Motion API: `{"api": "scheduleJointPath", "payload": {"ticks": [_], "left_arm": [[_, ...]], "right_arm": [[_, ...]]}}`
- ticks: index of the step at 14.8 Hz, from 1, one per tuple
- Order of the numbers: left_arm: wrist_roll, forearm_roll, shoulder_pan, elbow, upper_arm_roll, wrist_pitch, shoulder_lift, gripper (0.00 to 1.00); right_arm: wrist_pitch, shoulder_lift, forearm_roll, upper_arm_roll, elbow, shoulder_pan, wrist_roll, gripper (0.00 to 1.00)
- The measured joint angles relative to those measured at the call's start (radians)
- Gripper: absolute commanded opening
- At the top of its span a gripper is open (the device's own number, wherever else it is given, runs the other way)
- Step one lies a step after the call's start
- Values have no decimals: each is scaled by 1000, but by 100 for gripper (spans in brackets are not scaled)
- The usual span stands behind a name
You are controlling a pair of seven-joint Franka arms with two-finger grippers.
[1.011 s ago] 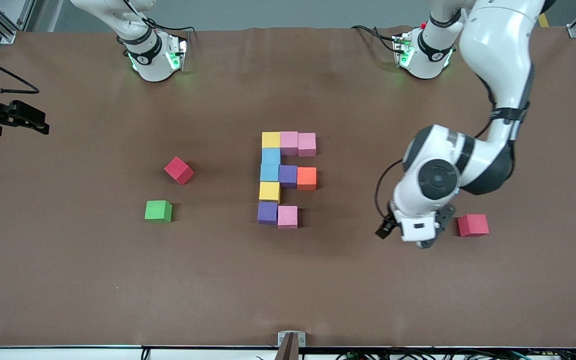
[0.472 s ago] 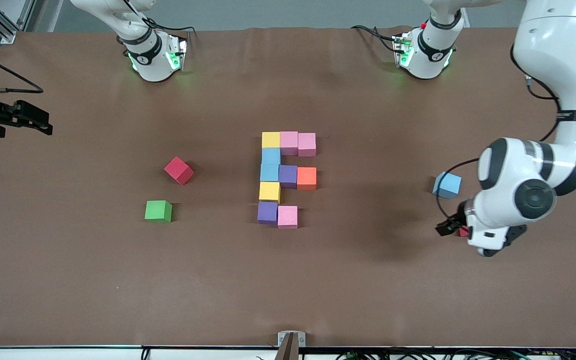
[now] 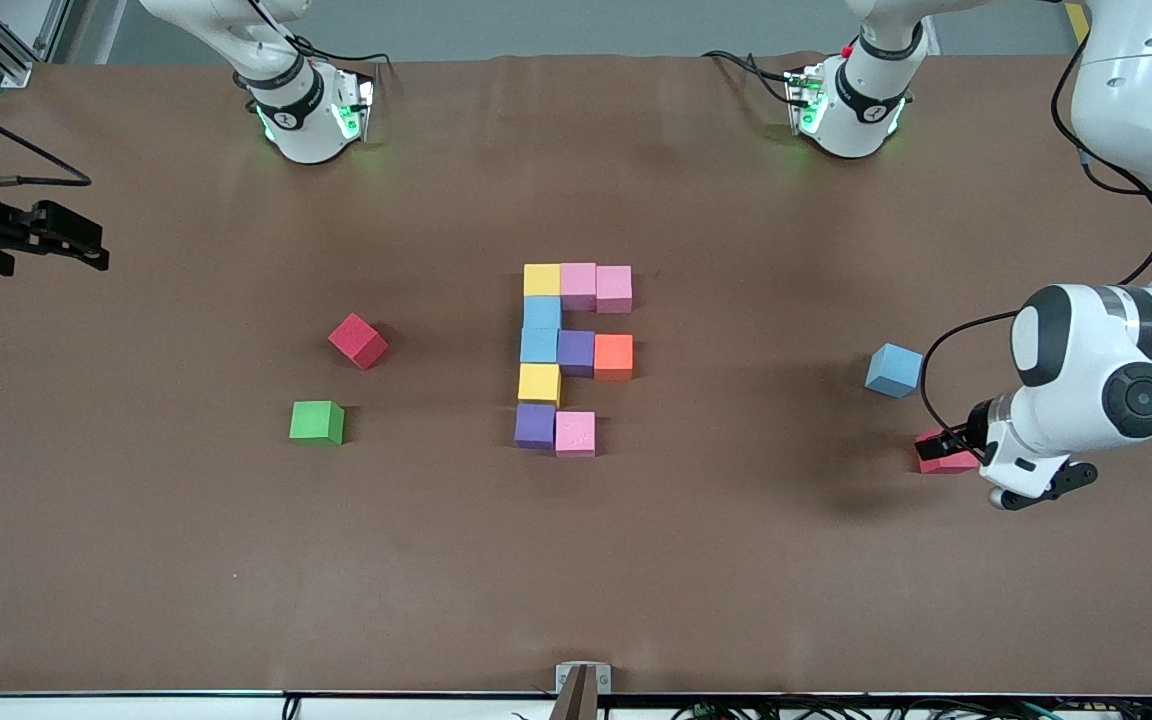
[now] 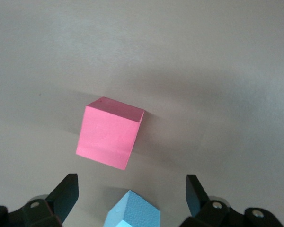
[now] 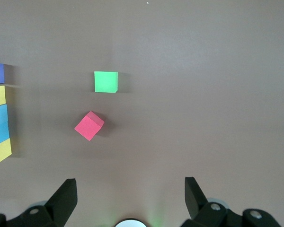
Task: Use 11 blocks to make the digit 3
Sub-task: 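Move the left gripper to the red cube and grasp it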
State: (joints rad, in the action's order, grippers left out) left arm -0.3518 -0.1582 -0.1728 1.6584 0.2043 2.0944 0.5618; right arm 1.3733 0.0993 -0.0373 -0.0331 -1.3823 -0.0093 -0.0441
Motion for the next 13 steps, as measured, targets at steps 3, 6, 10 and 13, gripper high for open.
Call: {"api": "scheduleJointPath", "payload": {"ticks": [3, 6, 10, 13], "left_arm": [[95, 0, -2, 1, -1, 50, 19, 100], [146, -15, -6, 1, -4, 94, 55, 100], [233, -39, -43, -5, -10, 109, 74, 100], [283, -39, -66, -10, -10, 109, 80, 100]], "right_arm": [[32, 0, 0, 6, 0, 0, 0, 100], [44, 0, 1, 5, 0, 0, 0, 100], [44, -1, 2, 5, 0, 1, 0, 100], [41, -4, 3, 5, 0, 1, 0, 100]]}}
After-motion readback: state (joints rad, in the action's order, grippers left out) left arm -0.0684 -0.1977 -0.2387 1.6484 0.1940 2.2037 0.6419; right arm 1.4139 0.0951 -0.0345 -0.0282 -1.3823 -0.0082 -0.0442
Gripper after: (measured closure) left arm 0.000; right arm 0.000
